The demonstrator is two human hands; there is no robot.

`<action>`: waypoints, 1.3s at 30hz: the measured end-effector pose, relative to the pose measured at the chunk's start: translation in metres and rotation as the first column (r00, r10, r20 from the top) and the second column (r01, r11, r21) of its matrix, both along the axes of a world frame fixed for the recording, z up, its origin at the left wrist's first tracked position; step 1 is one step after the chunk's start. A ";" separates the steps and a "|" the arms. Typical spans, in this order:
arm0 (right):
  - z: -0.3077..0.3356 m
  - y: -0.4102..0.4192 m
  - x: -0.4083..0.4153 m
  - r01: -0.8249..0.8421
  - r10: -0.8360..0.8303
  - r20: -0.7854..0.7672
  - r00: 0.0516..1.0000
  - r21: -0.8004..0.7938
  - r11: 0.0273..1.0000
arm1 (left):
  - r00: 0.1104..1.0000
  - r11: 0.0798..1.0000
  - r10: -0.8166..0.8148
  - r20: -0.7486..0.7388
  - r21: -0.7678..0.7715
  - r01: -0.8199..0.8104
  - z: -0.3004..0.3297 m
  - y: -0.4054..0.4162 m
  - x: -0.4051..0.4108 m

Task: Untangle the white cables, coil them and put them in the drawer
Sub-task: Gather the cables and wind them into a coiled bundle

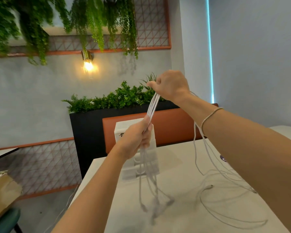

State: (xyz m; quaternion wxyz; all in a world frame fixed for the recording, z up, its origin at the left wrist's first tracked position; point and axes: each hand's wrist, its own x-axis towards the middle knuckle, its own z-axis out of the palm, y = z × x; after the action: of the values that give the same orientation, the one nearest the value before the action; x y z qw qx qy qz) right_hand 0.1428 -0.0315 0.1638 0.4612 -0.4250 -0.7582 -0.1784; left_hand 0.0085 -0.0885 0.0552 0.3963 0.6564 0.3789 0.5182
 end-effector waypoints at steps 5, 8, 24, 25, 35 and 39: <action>-0.004 0.010 0.017 0.019 -0.021 -0.071 0.997 -0.030 0.999 | 0.952 0.996 0.085 -0.293 0.030 -0.080 -0.036 0.002 -0.025; -0.003 0.013 0.024 0.030 -0.035 -0.110 0.993 -0.047 0.998 | 0.894 0.971 0.238 -0.381 0.064 -0.231 -0.057 0.001 -0.036; -0.010 0.020 0.015 -0.001 -0.006 -0.172 0.985 -0.038 0.999 | 0.718 0.906 0.369 -0.590 0.055 -0.420 -0.104 0.004 -0.079; -0.010 0.020 0.015 0.002 -0.008 -0.168 0.986 -0.037 0.999 | 0.719 0.907 0.353 -0.599 0.030 -0.420 -0.105 0.004 -0.082; -0.005 0.020 0.021 0.002 -0.020 -0.208 0.978 -0.088 0.996 | 0.736 0.913 0.325 -0.594 -0.007 -0.409 -0.109 0.008 -0.090; -0.001 0.023 0.028 -0.010 -0.017 -0.244 0.970 -0.111 0.994 | 0.678 0.888 0.370 -0.635 0.027 -0.460 -0.115 0.009 -0.094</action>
State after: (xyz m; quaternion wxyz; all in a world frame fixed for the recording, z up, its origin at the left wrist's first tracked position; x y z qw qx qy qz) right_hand 0.1705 -0.0083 0.1626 0.5264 -0.4702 -0.7035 -0.0827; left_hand -0.0857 -0.0797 -0.0597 0.1633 0.6581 0.6616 0.3203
